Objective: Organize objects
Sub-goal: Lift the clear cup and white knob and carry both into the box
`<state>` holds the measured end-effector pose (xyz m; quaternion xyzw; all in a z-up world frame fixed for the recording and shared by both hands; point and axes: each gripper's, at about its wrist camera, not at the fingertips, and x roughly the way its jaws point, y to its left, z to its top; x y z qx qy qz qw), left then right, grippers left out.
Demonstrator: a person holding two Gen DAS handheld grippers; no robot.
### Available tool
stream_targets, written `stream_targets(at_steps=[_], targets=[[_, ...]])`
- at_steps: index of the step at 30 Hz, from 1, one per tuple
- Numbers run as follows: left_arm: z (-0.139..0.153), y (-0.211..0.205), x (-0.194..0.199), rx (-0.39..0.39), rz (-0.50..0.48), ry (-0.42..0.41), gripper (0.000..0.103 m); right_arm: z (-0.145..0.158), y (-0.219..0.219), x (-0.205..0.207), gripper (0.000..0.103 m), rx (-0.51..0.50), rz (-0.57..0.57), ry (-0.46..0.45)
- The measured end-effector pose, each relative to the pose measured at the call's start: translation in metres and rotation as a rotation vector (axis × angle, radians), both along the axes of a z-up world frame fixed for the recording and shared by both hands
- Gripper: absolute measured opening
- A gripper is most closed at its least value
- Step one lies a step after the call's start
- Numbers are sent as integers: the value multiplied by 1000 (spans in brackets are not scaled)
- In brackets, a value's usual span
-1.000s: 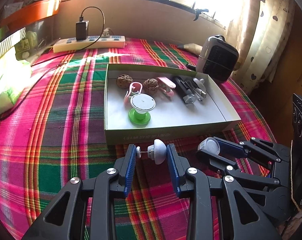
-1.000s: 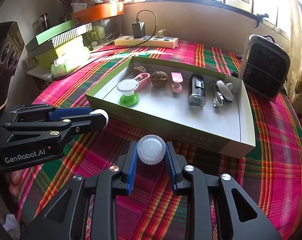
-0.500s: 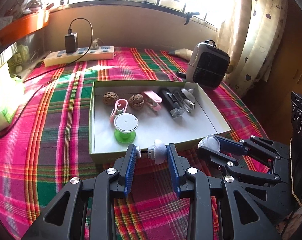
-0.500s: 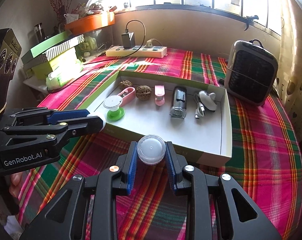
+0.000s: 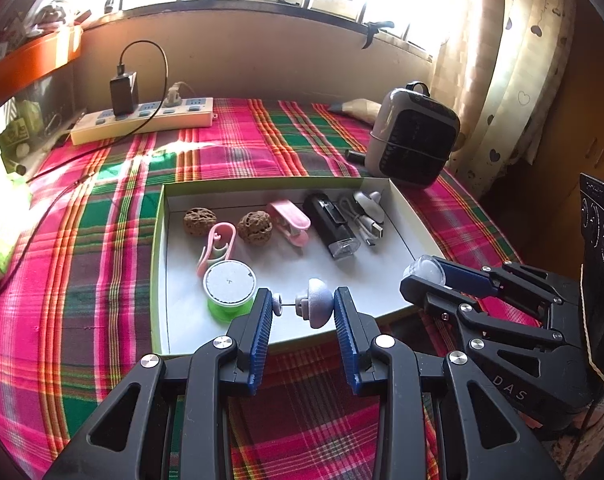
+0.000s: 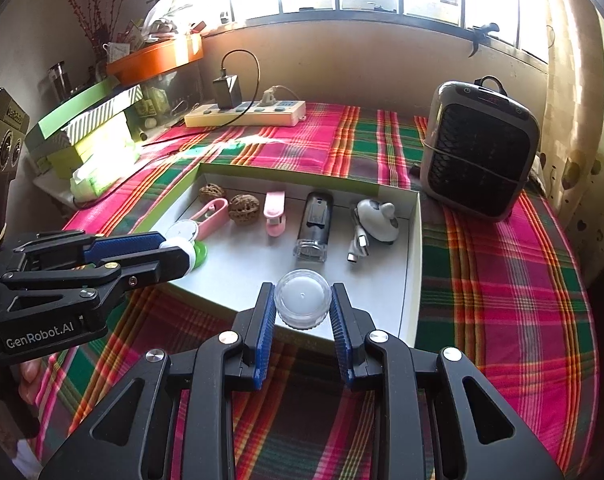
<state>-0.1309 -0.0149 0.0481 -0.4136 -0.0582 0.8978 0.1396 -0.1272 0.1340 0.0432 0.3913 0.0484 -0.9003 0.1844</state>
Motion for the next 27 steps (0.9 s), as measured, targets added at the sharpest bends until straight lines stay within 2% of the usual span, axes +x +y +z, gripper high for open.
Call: stream_targets(at_steps=[27], targets=[[-23,15,-52,-37,-18,-64,30,-22,12,-55,29,19,-54,-84]])
